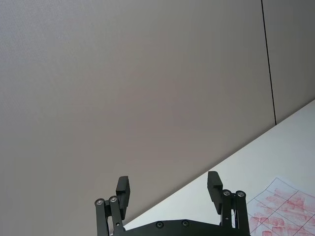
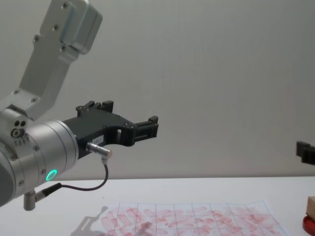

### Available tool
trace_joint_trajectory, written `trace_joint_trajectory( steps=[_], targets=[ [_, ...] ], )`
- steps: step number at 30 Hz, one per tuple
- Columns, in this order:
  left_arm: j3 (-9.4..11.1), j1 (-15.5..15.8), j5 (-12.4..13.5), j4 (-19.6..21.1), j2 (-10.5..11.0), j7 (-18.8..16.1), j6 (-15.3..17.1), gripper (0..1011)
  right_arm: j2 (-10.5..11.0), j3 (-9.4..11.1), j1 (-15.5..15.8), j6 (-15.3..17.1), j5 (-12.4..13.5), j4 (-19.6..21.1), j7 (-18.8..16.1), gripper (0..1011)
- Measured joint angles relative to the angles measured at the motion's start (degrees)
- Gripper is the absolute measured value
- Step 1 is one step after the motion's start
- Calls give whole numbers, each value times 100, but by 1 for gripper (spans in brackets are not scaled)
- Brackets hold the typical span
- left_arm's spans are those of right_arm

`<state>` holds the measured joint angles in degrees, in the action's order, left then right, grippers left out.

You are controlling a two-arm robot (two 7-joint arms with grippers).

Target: Use the one hand to pick up the stamp and affix it onto the A4 paper.

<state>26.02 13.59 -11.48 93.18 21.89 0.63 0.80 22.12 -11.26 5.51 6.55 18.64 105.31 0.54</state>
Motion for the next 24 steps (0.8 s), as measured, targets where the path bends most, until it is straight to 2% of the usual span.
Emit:
trace_joint_trajectory(
  steps=[11, 24],
  targets=[
    [0, 0, 0, 0, 0, 0, 0, 1001, 48, 92, 7, 351, 163, -80, 65, 1001],
    [0, 0, 0, 0, 0, 0, 0, 1001, -161, 117, -340, 869, 383, -624, 77, 1001]
  ],
)
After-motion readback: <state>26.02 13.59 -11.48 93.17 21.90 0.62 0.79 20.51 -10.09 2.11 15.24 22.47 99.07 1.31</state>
